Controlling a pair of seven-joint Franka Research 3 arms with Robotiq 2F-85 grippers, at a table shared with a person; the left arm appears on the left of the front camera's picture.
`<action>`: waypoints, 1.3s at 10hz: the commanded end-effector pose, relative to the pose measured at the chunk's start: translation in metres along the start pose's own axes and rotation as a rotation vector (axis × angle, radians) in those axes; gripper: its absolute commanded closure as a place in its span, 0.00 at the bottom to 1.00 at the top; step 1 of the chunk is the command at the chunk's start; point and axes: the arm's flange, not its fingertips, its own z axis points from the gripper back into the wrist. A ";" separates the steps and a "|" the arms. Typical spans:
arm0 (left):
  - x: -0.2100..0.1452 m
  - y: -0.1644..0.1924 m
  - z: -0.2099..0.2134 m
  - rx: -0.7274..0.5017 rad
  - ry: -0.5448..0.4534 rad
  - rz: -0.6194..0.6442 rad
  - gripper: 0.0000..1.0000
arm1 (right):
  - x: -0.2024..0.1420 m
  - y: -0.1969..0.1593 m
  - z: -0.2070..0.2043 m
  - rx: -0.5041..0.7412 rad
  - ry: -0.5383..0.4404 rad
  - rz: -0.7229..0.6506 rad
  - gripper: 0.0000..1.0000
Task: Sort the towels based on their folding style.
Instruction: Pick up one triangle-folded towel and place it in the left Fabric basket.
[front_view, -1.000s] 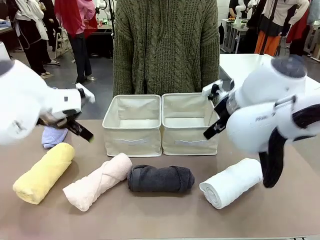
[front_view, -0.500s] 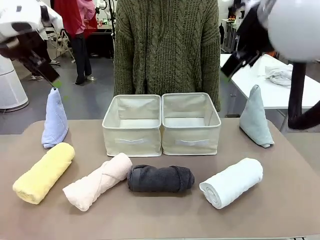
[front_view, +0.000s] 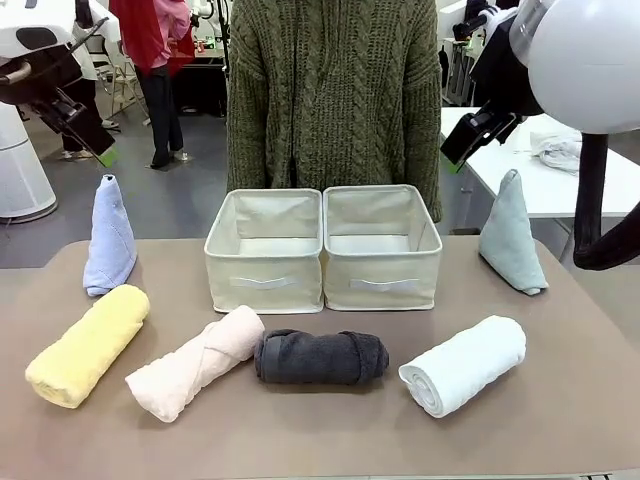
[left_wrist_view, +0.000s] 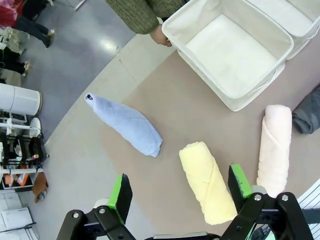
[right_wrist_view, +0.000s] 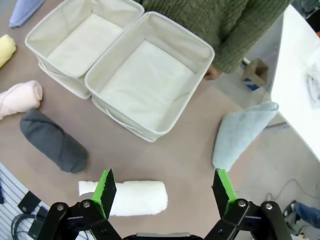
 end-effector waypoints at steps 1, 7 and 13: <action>0.001 0.025 -0.002 -0.248 0.051 0.003 0.00 | 0.001 -0.001 0.003 -0.002 -0.002 0.000 0.00; -0.102 0.203 0.007 -0.791 -0.307 0.056 0.00 | -0.099 -0.236 0.009 0.531 -0.337 -0.425 0.00; -0.205 0.270 0.030 -0.748 -0.368 0.263 0.00 | -0.219 -0.278 0.050 0.651 -0.483 -0.508 0.00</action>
